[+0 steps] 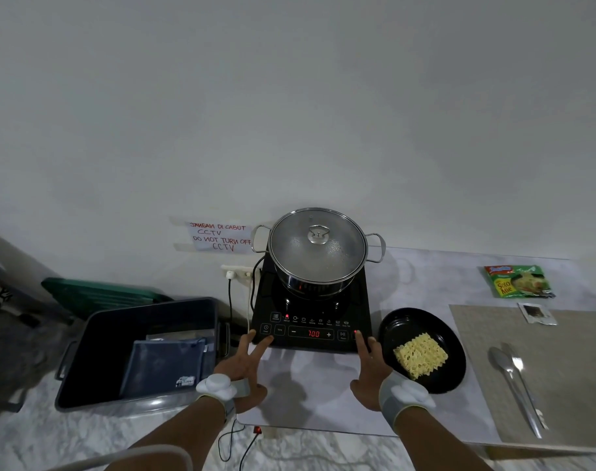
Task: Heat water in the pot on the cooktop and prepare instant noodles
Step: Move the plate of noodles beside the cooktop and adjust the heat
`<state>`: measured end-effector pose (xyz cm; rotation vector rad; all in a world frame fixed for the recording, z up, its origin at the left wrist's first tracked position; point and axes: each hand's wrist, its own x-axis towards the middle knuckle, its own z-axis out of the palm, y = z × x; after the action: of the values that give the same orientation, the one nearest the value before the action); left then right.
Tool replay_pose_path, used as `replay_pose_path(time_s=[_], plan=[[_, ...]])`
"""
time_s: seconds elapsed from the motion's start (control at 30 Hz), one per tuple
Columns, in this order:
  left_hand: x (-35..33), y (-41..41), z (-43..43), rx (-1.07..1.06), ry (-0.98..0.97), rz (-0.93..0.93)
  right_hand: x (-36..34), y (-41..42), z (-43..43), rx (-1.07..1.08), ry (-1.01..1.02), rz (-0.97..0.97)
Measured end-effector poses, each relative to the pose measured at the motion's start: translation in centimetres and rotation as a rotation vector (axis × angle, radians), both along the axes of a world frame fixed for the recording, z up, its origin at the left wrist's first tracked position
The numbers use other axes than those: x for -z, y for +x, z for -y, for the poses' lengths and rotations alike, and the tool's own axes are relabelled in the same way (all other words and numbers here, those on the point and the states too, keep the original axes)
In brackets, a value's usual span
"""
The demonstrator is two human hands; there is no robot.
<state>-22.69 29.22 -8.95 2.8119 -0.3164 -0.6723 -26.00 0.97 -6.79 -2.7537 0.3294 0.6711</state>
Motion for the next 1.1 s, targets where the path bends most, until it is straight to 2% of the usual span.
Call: replay_pose_path(time_s=[0.73, 1.1], plan=[[0.3, 0.2, 0.3, -0.043, -0.023, -0.019, 0.6, 0.6, 0.4, -0.031, 0.012, -0.066], [-0.6, -0.1, 0.7, -0.057, -0.024, -0.019, 1.4, 0.6, 0.5, 0.003, 0.057, -0.011]])
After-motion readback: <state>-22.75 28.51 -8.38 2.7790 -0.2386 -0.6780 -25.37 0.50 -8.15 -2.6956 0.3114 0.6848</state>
